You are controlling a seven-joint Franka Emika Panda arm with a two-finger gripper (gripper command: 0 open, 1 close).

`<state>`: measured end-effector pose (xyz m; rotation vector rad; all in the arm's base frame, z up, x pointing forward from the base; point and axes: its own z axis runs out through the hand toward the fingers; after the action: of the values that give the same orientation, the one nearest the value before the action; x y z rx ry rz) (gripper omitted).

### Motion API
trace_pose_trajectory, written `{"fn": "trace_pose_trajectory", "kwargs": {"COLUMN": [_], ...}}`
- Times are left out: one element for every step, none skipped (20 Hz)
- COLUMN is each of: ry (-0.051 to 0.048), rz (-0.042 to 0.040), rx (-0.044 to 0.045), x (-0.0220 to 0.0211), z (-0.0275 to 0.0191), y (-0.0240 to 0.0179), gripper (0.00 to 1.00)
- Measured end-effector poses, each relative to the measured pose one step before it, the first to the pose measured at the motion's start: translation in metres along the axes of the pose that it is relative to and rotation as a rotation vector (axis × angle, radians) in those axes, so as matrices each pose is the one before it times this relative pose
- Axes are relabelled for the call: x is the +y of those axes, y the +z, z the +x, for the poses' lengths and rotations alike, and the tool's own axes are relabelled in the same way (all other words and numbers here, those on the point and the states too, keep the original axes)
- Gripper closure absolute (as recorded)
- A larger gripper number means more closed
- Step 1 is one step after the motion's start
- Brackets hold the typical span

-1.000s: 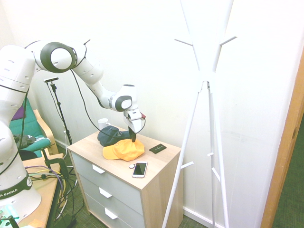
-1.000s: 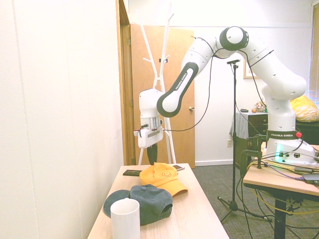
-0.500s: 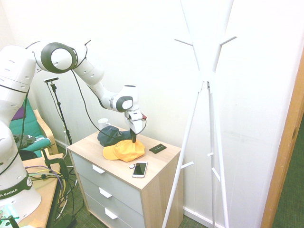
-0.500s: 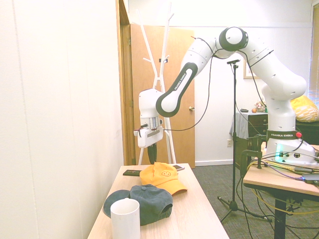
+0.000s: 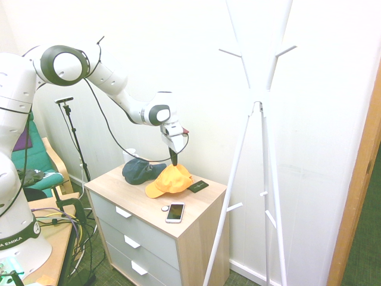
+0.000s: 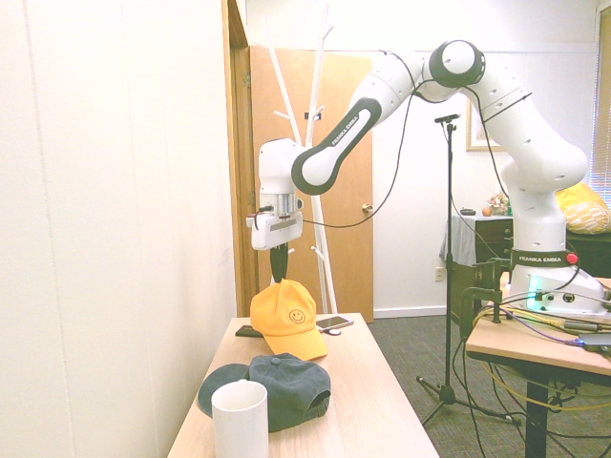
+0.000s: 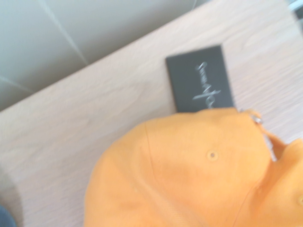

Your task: Hang the cap

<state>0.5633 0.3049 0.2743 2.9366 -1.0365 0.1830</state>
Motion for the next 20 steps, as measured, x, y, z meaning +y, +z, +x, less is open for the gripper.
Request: {"fn": "trace_pose_trajectory", "kwargs": {"ry": [0.00756, 0.00756, 0.00631, 0.00617, 0.00526, 0.00519, 0.00726, 0.00975, 0.01107, 0.01151, 0.01367, 0.01468, 0.00973, 0.00882, 0.00637, 0.00863, 0.00901, 0.01098, 0.01281, 0.01558], "rz": [-0.00016, 0.00019, 0.00008, 0.00155, 0.00187, 0.00182, 0.00288, 0.00296, 0.00525, 0.00469, 0.00278, -0.00144, -0.00148, -0.00437, -0.00634, -0.00818, -0.00739, -0.00581, -0.00244, -0.00429], "rx": [0.0185, 0.01585, 0.01563, 0.01505, 0.01396, 0.01487, 0.01826, 0.02341, 0.02282, 0.0217, 0.01784, 0.02011, 0.01844, 0.02483, 0.02707, 0.03051, 0.02824, 0.02319, 0.01918, 0.01772], "x": [0.00034, 0.00063, 0.00088, 0.00092, 0.00123, 0.00173, 0.00192, 0.00257, 0.00329, 0.00445, 0.00542, 0.00664, 0.00672, 0.00799, 0.00803, 0.00883, 0.00749, 0.00687, 0.00697, 0.00681], "z": [0.00175, 0.00184, 0.00195, 0.00225, 0.00292, 0.0038, 0.00433, 0.0057, 0.00717, 0.00739, 0.00779, 0.00971, 0.00874, 0.00761, 0.00528, 0.0044, 0.00358, 0.00344, 0.00401, 0.00508], "y": [-0.01122, -0.01095, -0.01029, -0.00991, -0.00949, -0.00979, -0.00998, -0.01081, -0.0115, -0.0114, -0.01172, -0.01303, -0.01191, -0.00985, -0.00835, -0.00797, -0.00818, -0.00829, -0.00965, -0.00915], "gripper": [1.0, 1.0, 1.0, 1.0, 1.0, 1.0, 1.0, 1.0, 1.0, 1.0, 1.0, 1.0, 1.0, 1.0, 1.0, 1.0, 1.0, 1.0, 1.0, 1.0]}}
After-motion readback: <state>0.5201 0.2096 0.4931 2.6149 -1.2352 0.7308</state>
